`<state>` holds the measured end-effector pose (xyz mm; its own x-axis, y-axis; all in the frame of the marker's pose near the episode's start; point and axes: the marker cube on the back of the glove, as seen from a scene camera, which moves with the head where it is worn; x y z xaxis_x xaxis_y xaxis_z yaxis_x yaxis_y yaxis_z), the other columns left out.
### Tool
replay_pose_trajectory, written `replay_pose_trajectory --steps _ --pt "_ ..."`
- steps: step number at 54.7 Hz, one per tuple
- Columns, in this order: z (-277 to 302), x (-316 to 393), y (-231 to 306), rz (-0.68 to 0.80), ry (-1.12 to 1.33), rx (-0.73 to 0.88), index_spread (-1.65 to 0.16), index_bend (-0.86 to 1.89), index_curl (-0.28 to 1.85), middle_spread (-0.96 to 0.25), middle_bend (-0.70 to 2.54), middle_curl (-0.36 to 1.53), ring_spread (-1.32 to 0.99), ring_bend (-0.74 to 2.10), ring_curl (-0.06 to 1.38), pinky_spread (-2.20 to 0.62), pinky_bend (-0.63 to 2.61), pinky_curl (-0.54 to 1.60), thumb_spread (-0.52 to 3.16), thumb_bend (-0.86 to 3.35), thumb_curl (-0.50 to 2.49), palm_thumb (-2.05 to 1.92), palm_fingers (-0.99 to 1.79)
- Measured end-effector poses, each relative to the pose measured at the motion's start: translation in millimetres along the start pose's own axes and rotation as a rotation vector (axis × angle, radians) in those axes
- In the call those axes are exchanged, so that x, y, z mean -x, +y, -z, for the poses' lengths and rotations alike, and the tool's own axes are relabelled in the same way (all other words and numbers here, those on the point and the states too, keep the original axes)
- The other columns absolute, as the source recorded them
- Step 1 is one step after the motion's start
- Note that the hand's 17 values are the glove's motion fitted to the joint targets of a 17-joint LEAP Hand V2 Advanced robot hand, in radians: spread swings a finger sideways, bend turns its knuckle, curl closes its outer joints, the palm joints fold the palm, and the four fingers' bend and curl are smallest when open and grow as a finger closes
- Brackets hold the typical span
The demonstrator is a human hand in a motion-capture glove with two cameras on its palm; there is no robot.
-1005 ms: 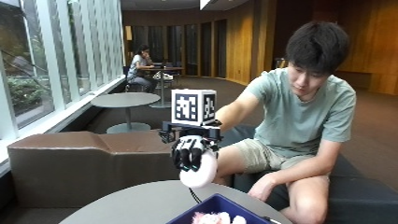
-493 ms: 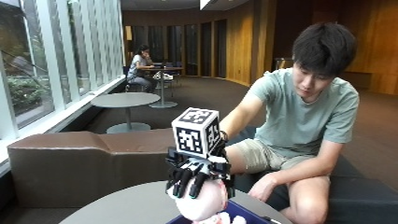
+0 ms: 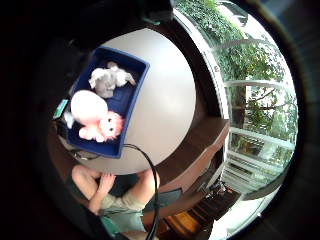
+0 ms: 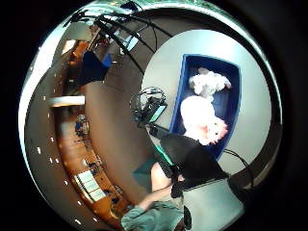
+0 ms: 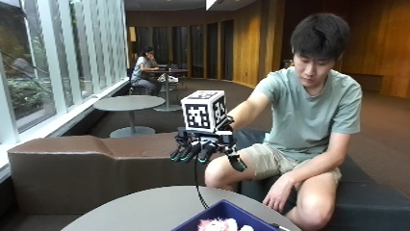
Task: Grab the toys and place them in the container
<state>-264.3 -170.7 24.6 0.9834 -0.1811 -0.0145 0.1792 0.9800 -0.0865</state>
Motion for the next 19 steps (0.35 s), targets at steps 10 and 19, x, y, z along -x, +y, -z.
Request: replay_pose_trajectory --steps 10,19 --pt "-6 -7 27 0.023 -0.055 -0.011 -0.23 0.06 0.29 0.02 0.08 0.34 0.03 0.19 0.41 0.06 0.98 0.32 1.14 -0.02 0.49 0.05 -0.34" --pt "-9 -17 37 0.031 -0.041 -0.026 -0.23 0.07 0.24 0.02 0.09 0.29 0.03 0.18 0.40 0.06 0.94 0.32 1.17 -0.01 0.45 0.07 -0.31"
